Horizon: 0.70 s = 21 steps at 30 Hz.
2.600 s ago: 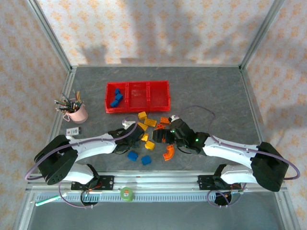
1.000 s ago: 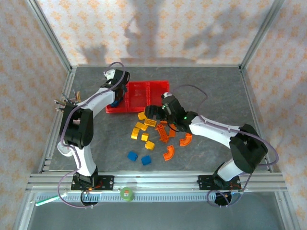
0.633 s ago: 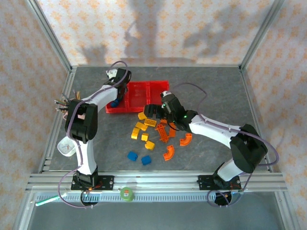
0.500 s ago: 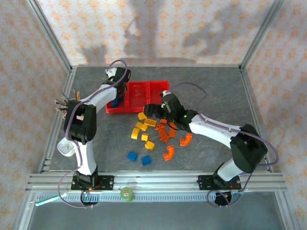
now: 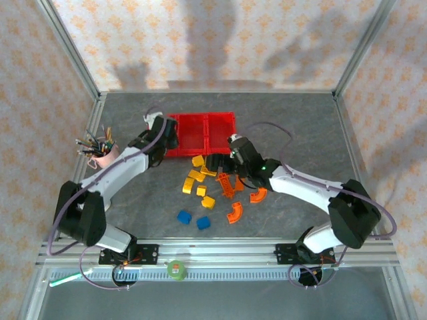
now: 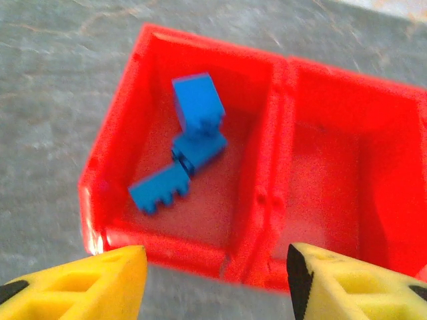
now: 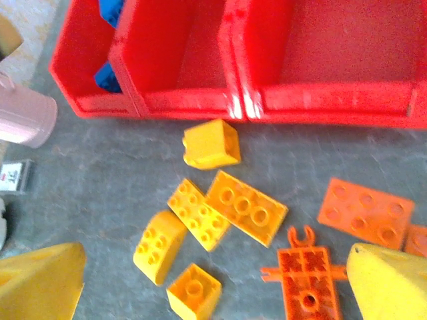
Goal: Sort the legos into containers by color
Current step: Pick up the lego from the middle-left of the table.
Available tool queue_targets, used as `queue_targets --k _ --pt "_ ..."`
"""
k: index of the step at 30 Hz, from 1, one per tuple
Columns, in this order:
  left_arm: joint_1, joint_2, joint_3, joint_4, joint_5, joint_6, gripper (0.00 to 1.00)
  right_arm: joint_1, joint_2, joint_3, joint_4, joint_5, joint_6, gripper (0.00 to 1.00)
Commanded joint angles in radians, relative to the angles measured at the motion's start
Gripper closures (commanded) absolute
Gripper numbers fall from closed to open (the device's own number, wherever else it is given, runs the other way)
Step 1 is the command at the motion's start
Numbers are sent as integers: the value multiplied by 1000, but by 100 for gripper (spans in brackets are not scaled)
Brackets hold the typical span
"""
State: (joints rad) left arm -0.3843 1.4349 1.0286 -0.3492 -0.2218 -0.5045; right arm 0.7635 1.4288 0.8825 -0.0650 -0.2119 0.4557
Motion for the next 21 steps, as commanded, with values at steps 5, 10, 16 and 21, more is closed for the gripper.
queue_targets --k 5,10,16,21 --pt "-162 -200 -198 -81 55 -115 39 67 -88 -107 -52 -3 0 0" --pt "-299 -299 -316 -145 78 -220 38 129 -137 -178 -30 -4 -2 0" --pt "-464 -355 -378 -206 92 -344 38 175 -210 -269 45 -19 17 0" --pt "-563 -357 -417 -241 91 -437 34 204 -241 -326 92 1 51 0"
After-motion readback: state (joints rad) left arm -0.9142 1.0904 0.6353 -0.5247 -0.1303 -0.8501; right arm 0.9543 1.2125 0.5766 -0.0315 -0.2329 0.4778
